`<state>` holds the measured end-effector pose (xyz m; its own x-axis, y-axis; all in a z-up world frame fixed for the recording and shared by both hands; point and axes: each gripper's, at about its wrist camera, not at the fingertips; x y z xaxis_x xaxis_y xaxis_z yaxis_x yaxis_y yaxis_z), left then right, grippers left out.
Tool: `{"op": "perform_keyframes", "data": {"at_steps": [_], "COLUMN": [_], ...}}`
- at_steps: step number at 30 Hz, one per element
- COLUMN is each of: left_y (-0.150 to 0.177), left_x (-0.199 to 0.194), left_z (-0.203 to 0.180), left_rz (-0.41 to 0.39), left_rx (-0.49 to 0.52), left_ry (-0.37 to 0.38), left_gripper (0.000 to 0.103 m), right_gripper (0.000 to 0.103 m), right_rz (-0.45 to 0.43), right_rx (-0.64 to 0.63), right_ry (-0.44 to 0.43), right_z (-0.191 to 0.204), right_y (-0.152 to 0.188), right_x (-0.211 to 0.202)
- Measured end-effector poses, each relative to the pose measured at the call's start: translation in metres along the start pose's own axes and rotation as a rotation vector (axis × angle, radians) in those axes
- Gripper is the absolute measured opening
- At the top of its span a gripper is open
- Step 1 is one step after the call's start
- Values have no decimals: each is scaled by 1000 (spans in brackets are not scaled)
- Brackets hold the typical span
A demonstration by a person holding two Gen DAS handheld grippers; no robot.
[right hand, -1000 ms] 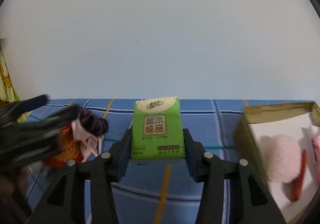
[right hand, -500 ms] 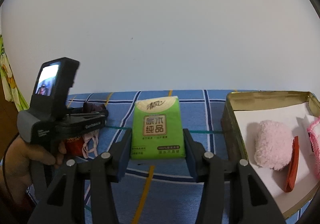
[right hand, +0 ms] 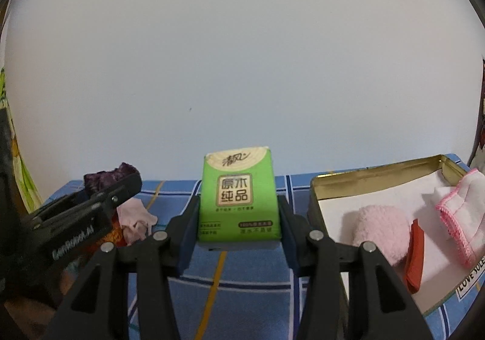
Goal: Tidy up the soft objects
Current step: 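Grasp the green tissue pack with the right tool while the left tool grasps the purple scrunchie, then carry the tissue pack and scrunchie over the gold tin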
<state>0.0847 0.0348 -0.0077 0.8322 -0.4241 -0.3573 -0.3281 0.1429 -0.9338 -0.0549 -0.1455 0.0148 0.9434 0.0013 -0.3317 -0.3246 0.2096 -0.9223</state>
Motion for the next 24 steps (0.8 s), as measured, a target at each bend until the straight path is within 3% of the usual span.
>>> {"op": "perform_keyframes", "data": {"at_steps": [3, 10, 19, 24], "left_y": [5, 12, 20, 4], "left_x": [-6, -21, -38, -32], "left_z": [-16, -32, -27, -18], "left_rz": [6, 22, 20, 22], "left_rx": [37, -7, -73, -98], "left_ry": [-34, -36, -28, -40], "left_gripper": [45, 45, 45, 45], "right_gripper": [49, 49, 49, 49], "right_rz": [-9, -11, -24, -36], "right_rx": [-9, -2, 3, 1], "right_ry": [-14, -57, -50, -52], "right_z": [-7, -30, -39, -30], "right_y": [0, 3, 2, 3], "right_x": [-14, -42, -64, -72]}}
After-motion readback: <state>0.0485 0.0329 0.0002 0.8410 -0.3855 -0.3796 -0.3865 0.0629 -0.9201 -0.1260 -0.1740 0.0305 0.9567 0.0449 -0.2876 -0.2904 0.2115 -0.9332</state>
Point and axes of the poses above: each gripper's, at about its wrist camera, not at the fingertips, and x roughly the way its jaws point, z to its left, y to its underside, and after that the axes turned 6 degrees about x, right-handed
